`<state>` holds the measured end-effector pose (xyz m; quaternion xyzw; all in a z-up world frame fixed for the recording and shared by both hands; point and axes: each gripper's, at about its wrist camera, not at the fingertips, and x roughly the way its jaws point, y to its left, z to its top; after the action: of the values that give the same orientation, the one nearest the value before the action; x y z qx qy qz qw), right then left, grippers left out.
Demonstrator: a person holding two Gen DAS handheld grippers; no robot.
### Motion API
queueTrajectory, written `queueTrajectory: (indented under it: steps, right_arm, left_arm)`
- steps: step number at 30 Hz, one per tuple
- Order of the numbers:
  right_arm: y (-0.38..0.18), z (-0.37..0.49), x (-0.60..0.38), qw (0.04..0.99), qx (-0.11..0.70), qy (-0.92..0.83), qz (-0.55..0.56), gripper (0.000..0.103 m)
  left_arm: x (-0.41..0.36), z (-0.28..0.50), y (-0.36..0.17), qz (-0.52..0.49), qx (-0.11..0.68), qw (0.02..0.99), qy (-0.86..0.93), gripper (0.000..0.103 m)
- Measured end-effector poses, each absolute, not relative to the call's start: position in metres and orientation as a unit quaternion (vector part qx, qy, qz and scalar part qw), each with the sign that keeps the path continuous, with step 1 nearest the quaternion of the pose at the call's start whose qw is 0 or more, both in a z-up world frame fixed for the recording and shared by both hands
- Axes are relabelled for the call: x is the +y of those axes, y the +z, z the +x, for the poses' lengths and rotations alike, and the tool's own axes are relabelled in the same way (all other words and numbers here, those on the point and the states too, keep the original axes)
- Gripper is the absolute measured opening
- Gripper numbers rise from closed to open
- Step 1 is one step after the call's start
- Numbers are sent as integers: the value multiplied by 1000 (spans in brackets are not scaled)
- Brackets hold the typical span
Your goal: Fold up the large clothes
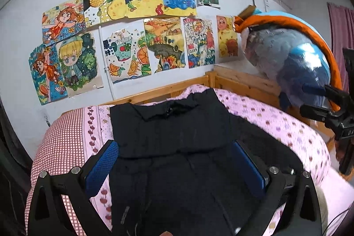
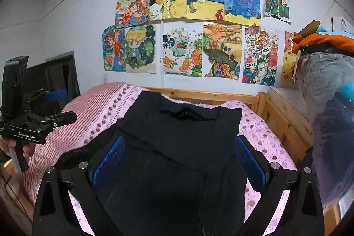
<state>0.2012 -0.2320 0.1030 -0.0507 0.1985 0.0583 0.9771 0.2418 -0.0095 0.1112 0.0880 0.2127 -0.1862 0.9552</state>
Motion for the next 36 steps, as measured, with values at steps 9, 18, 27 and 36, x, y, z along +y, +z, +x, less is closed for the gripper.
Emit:
queueTrajectory:
  steps: [9,18,27,36]
  right_arm:
    - [67,168,-225,971,219,64,-66,97]
    - [15,154,-233,960,270,52,-55,97]
    - [-30,155,-230,945,316,62,-63,97]
    - [-73,156,-236,925,371,52,-70,97]
  left_arm:
    - [5,213,79,115,229,945,-203,103]
    - [21,202,27,139,268,927,-220,103]
    - [10,188,-10,196,292,904,-245,103]
    - [6,171,-47,274,304,880,-239,103]
